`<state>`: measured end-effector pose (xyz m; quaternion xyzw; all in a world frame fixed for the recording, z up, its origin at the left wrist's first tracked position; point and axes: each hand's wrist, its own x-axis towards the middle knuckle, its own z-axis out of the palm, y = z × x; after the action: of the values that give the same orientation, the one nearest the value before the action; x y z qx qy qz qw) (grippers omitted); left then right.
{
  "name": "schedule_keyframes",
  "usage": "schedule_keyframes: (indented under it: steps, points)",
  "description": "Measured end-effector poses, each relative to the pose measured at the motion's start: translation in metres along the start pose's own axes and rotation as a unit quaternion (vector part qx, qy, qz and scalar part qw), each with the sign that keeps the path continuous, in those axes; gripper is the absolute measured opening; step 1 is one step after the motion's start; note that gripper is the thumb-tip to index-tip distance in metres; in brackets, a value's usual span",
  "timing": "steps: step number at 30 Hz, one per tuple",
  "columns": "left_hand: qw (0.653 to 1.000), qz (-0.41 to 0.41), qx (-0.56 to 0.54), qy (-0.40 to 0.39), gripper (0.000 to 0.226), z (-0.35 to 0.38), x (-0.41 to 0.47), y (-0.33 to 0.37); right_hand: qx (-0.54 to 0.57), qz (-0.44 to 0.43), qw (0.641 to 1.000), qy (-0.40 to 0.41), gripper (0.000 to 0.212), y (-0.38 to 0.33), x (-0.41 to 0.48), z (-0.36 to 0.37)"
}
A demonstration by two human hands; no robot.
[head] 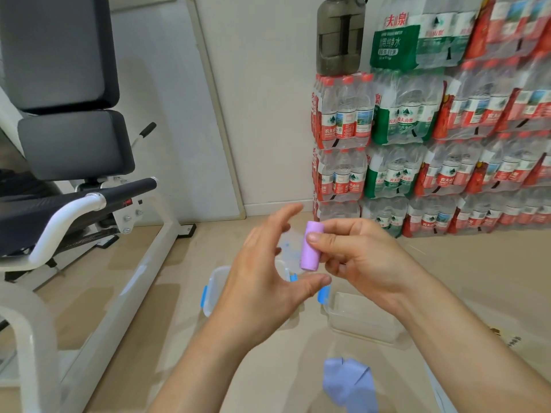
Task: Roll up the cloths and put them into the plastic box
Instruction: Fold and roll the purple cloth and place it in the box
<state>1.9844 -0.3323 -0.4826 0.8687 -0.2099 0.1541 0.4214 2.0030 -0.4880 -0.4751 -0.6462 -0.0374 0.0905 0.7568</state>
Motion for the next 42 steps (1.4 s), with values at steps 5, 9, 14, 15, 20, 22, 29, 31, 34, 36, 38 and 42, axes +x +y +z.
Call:
schedule_keyframes:
  steps: [5, 9, 14, 15, 20, 22, 29, 31, 34, 36, 38, 42]
  points:
    - [0.990, 0.114, 0.072, -0.047, 0.063, 0.001, 0.000, -0.001, -0.065, 0.039, 0.995, -0.059, 0.017, 0.001, -0.001, -0.003]
    - [0.988, 0.119, 0.092, -0.034, 0.060, 0.001, -0.002, 0.001, -0.073, 0.068, 0.992, -0.073, 0.011, 0.002, 0.000, -0.006]
    - [0.983, 0.133, 0.123, -0.020, 0.055, -0.001, -0.005, 0.002, -0.054, 0.086, 0.989, -0.107, 0.031, 0.005, -0.001, -0.009]
    - [0.982, 0.133, 0.130, -0.019, 0.054, -0.001, -0.006, 0.003, -0.051, 0.089, 0.989, -0.108, 0.037, 0.006, -0.001, -0.009]
    - [0.976, 0.139, 0.166, -0.011, 0.051, 0.001, -0.007, 0.003, -0.035, 0.072, 0.993, -0.087, 0.031, 0.013, 0.001, -0.007]
    - [0.975, 0.133, 0.179, 0.000, 0.053, 0.003, -0.007, 0.003, -0.011, 0.062, 0.994, -0.085, 0.034, 0.012, 0.000, -0.007]
    - [0.992, 0.006, 0.055, -0.114, 0.065, 0.005, -0.003, -0.007, -0.168, -0.033, 0.984, -0.050, 0.050, 0.006, -0.007, -0.004]
    - [0.991, -0.034, -0.013, -0.125, 0.050, 0.002, -0.003, -0.008, -0.218, -0.051, 0.973, -0.050, 0.053, 0.005, -0.009, -0.005]
    - [0.989, -0.088, -0.081, -0.088, 0.020, -0.006, -0.004, -0.005, -0.249, -0.052, 0.965, -0.059, 0.051, -0.001, -0.014, -0.010]
    - [0.985, -0.113, -0.109, -0.069, 0.009, -0.009, -0.004, 0.000, -0.250, -0.045, 0.965, -0.067, 0.044, -0.005, -0.017, -0.014]
    - [0.983, -0.119, -0.130, -0.051, 0.008, -0.011, -0.005, 0.008, -0.242, -0.041, 0.966, -0.077, 0.032, -0.010, -0.023, -0.015]
    - [0.976, -0.105, -0.192, 0.004, 0.016, -0.015, 0.003, 0.027, -0.219, -0.046, 0.973, -0.060, 0.019, -0.030, -0.038, -0.020]
